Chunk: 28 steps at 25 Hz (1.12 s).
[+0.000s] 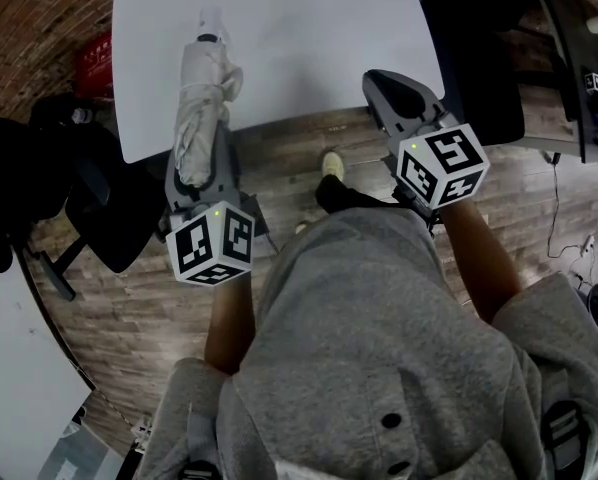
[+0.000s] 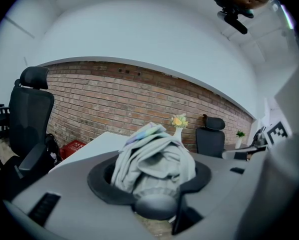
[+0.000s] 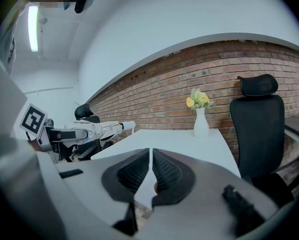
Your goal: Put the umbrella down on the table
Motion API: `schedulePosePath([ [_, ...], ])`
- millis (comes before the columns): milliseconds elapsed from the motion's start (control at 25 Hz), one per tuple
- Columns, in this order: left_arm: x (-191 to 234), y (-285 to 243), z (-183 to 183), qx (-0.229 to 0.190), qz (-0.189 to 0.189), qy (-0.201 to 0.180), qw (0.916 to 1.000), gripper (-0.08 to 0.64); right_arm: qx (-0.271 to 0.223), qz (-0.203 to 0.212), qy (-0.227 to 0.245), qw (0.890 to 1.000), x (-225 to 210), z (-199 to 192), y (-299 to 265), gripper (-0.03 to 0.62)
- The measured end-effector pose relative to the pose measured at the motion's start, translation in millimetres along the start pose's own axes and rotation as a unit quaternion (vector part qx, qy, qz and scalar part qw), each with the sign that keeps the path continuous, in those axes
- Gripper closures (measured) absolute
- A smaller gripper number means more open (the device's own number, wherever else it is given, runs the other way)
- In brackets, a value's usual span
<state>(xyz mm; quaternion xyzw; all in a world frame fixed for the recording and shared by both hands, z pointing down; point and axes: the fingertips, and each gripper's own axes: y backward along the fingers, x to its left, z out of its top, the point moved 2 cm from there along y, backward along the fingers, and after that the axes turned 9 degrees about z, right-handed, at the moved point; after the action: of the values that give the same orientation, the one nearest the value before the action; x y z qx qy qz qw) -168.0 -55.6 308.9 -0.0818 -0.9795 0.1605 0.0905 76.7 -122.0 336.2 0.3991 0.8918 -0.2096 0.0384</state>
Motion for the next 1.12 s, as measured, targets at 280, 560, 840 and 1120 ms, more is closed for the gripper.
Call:
schedulePosePath([
  [280,-16.2,-8.3,2.3,-0.002,0.008,-0.002,1.0,0.333,-0.002,0.014,0.0,1.0,-16.1,3.4,-0.3,0.558],
  [560,-27.7,-16.6,9.2,-0.011,0.015,0.001,0.9998,0.331,-0.005,0.03,0.004,1.0,-26.5,7.2,-7.5,0.558],
  [840,-34.7,-21.8,12.4,-0.015,0.017,-0.004,0.9997,0.331,-0.008,0.037,0.006,0.999,-33.8,10.1,-10.9,0.558],
  [1120,-41.0,-23.1,13.0,-0.016,0.015,-0.009,0.9997,0.331,-0.014,0.04,0.011,0.999,-36.6,15.2,-11.2,0.558],
])
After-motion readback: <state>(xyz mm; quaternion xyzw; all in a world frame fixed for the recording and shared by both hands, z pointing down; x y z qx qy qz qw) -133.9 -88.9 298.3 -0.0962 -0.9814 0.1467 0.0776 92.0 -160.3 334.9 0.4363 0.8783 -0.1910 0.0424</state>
